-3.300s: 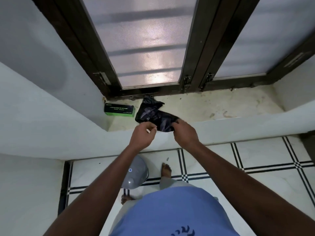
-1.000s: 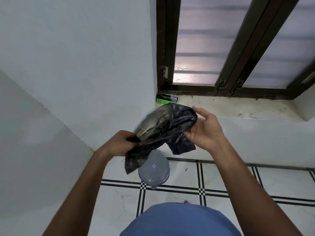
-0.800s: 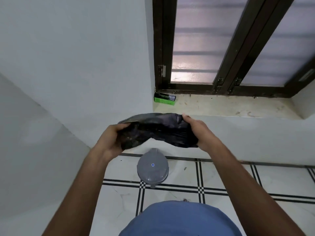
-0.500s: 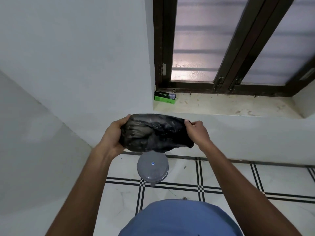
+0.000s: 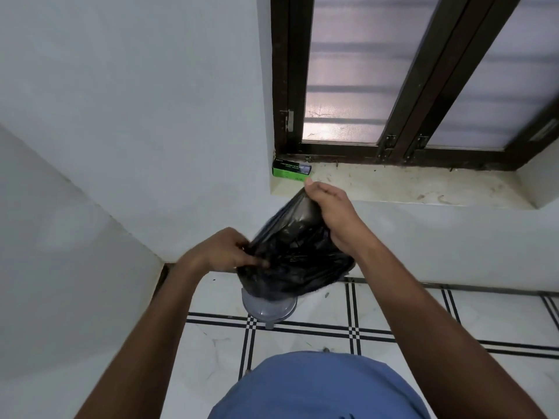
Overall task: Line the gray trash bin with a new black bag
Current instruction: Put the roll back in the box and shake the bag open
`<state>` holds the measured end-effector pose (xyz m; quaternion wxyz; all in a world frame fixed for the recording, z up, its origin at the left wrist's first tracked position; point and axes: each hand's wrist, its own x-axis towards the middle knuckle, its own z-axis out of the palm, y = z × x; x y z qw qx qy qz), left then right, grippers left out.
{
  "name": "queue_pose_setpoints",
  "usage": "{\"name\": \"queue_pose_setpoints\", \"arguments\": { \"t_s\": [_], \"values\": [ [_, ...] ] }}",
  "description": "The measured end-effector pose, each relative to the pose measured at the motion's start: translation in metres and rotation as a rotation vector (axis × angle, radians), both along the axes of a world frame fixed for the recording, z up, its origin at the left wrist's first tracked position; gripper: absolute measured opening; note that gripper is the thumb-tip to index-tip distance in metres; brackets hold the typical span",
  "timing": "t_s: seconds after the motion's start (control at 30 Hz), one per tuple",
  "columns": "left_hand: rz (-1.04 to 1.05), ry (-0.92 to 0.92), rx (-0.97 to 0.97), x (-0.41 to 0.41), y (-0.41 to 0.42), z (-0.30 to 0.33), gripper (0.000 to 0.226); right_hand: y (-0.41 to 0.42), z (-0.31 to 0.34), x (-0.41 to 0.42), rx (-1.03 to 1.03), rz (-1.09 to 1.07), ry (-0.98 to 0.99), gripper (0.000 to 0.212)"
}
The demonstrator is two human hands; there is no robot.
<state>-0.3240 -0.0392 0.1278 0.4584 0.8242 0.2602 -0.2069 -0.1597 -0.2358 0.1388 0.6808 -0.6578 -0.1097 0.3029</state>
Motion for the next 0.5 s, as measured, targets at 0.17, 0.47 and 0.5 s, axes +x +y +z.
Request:
{"name": "queue_pose_setpoints", "arguments": {
  "t_s": [0.17, 0.47, 0.5],
  "values": [
    [0.451, -0.106, -0.192, -0.010, 0.011, -0.011, 0.032, -0.026, -0.006, 0.020, -0.147, -0.135, -0.201, 0.051],
    [0.595, -0.171, -0.817, -0.018, 0.018, 0.002, 0.052, -0.045, -0.016, 0.011, -0.589, 0.208, -0.287, 0.077],
    [0.624, -0.207, -0.888, -0.018, 0.017, 0.003, 0.055, -0.046, -0.016, 0.011, -0.470, 0.203, -0.161, 0.070]
  ]
}}
